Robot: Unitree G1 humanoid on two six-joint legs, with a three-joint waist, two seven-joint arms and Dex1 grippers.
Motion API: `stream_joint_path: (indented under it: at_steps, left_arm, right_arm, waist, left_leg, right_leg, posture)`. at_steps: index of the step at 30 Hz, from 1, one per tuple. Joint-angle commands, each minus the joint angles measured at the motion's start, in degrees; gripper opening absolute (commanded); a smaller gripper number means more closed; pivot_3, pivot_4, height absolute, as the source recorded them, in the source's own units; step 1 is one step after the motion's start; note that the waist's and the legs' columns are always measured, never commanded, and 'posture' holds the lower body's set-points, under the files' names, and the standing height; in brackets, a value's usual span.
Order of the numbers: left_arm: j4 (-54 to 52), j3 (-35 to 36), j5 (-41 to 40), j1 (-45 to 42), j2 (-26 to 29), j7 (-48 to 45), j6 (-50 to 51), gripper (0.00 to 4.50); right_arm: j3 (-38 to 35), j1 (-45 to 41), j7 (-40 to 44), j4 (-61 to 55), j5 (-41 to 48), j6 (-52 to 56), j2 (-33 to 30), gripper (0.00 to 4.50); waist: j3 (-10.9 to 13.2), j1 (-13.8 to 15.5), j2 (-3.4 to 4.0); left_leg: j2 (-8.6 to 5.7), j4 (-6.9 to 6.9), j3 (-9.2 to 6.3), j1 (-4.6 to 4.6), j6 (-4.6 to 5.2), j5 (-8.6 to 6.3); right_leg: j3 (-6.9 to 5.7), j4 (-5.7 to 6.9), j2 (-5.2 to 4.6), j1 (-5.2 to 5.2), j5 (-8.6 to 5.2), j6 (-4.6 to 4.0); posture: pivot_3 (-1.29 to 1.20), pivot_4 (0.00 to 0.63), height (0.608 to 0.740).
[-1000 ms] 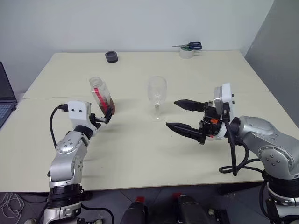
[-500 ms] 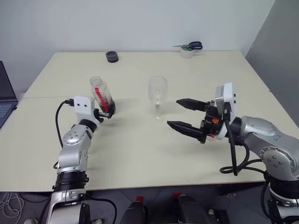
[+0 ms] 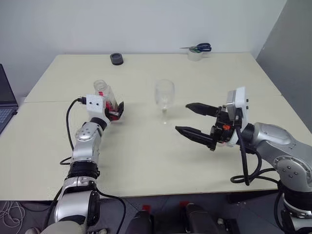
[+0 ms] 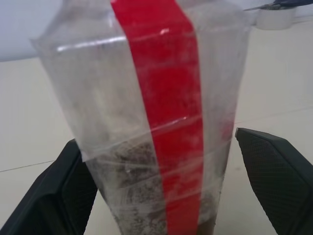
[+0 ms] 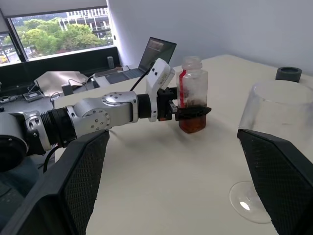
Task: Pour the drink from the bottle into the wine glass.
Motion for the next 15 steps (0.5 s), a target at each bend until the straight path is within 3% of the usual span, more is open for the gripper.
stream_joint_path:
  at_steps: [1,4,7,13,15]
  left_arm:
    - [2.26,0.0,0.54,-2.43,0.03,0.23,-3.17,4.5]
    - [4.26,0.14,0.56,-3.42,-0.16,0.7,-4.06,4.5]
    - [5.24,0.09,0.69,-3.7,-0.12,0.67,-5.23,3.92]
    - [5.89,0.25,0.79,-3.77,0.09,0.46,-6.43,2.09]
    - [5.97,0.38,0.81,-3.65,0.26,0.44,-6.57,1.71]
  right_arm:
    - [-1.53,-1.36,-1.01,-2.55,1.52,0.11,-0.56,4.47]
    - [-1.3,-1.32,-1.43,-2.63,1.53,0.1,-0.6,4.47]
    - [-1.18,-1.31,-1.62,-2.52,1.52,-0.04,-0.54,4.5]
    - [-0.71,-1.0,-1.99,-2.48,1.11,-0.54,0.14,4.5]
    - [-0.7,-0.95,-2.18,-2.4,0.71,-0.85,0.4,4.5]
  waist:
    - [0.0,0.0,0.0]
    - [0.0,0.03,-0.02]
    - [0.0,0.02,-0.01]
    - [-0.01,0.02,-0.02]
    - [-0.01,0.02,-0.02]
  left_leg:
    - [0.0,0.0,0.0,0.0,0.0,0.0]
    - [-0.01,0.01,-0.04,-0.04,0.0,0.0]
    - [-0.03,0.02,-0.03,-0.04,0.0,0.0]
    - [-0.03,0.02,-0.03,-0.05,0.01,0.0]
    - [-0.03,0.02,-0.03,-0.05,0.01,0.0]
  right_leg:
    - [-0.01,0.0,0.0,0.0,0.0,0.0]
    - [-0.02,0.0,-0.01,-0.01,0.0,0.01]
    - [-0.01,0.0,-0.02,-0.02,0.01,0.01]
    - [0.0,0.01,-0.03,-0.03,0.01,0.02]
    - [0.0,0.01,-0.03,-0.03,0.01,0.02]
  posture:
    - [0.0,0.15,0.74]
    - [0.0,0.15,0.74]
    - [0.0,0.15,0.74]
    - [0.0,0.15,0.74]
    - [0.0,0.15,0.74]
